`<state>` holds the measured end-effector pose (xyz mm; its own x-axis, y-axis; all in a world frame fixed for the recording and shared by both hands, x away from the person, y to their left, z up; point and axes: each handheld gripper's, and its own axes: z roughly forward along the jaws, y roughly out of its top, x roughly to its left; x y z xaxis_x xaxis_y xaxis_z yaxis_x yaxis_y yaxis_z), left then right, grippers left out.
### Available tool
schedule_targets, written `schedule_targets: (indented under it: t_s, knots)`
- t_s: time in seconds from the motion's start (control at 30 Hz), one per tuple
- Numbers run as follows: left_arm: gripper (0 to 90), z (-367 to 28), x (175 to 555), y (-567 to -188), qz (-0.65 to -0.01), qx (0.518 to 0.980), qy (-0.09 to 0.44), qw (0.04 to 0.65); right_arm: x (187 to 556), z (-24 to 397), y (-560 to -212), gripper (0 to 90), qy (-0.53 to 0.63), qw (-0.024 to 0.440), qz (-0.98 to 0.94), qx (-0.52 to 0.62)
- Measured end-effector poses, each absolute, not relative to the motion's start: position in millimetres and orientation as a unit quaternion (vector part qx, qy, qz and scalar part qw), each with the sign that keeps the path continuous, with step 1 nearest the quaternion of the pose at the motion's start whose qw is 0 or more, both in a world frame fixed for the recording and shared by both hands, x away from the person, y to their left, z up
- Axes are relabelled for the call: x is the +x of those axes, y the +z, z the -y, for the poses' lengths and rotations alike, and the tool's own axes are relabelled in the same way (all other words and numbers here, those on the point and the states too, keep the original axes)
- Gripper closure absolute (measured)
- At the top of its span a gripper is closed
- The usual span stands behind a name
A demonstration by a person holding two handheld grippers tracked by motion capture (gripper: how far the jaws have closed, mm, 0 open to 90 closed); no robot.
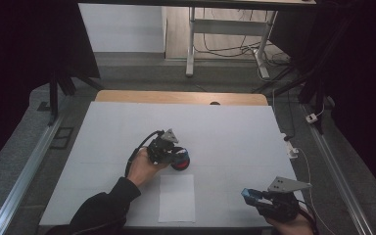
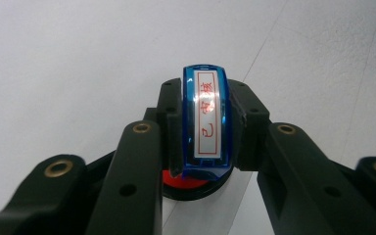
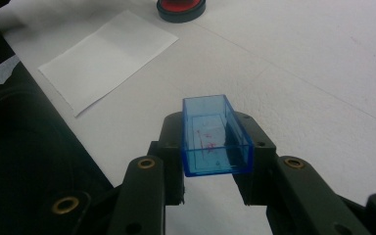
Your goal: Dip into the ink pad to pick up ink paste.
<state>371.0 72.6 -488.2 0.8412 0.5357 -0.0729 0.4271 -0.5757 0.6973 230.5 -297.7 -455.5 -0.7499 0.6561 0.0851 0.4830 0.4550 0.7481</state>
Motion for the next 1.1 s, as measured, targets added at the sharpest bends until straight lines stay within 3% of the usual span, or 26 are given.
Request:
schedule_targets:
  t_s: [0.73,1.1]
  knots:
    - [70.8,-64,362,-494,-0.257,0.894,0.111,0.351,230,297,-456,68.3,0.397,0.109,-0.848,0.334]
    - [70.9,-74,372,-497,-0.287,0.879,0.062,0.376,230,297,-456,68.3,0.395,0.111,-0.848,0.336]
